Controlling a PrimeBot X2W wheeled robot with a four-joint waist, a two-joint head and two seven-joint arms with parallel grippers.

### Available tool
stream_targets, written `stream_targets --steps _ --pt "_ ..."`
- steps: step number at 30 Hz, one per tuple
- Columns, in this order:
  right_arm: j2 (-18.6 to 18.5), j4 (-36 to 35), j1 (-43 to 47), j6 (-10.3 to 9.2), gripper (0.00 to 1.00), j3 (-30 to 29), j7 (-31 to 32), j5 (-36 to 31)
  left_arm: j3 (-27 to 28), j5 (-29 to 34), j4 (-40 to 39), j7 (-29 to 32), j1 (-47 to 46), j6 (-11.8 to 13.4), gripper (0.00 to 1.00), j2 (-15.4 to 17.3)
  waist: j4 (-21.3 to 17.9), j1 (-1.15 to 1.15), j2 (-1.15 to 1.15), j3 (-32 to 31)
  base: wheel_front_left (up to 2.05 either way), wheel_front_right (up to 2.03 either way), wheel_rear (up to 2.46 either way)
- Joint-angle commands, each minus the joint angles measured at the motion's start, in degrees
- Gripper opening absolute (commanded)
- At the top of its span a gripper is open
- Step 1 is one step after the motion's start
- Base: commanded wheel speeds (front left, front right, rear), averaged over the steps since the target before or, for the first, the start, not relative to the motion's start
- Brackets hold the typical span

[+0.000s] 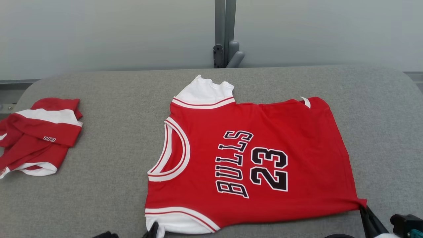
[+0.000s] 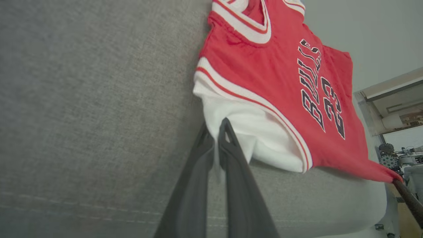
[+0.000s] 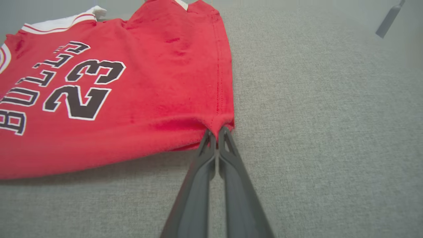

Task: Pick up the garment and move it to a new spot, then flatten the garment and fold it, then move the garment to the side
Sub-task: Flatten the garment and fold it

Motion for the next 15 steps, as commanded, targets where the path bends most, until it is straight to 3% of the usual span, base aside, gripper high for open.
stream_targets --steps 1,8,15 --pt "0.2 -0.4 -0.3 -0.11 0.0 -0.4 -0.2 0.0 0.2 0.5 -0.7 0.0 -0.8 0.1 0.0 0.5 -0.2 0.01 0.0 0.3 0.0 0.0 0.0" --pt "-0.4 -3.4 -4.8 -0.11 0.0 -1.7 -0.2 0.2 1.4 5.3 -9.3 0.0 -6.9 0.1 0.0 1.1 -1.1 0.01 0.0 3.1 0.0 0.0 0.0" --pt "-1.0 -1.4 -14.8 -0.11 0.0 0.1 -0.2 -0.8 -0.4 6.9 -6.2 0.0 -16.2 0.1 0.0 0.1 -2.5 0.01 0.0 9.2 0.0 0.0 0.0"
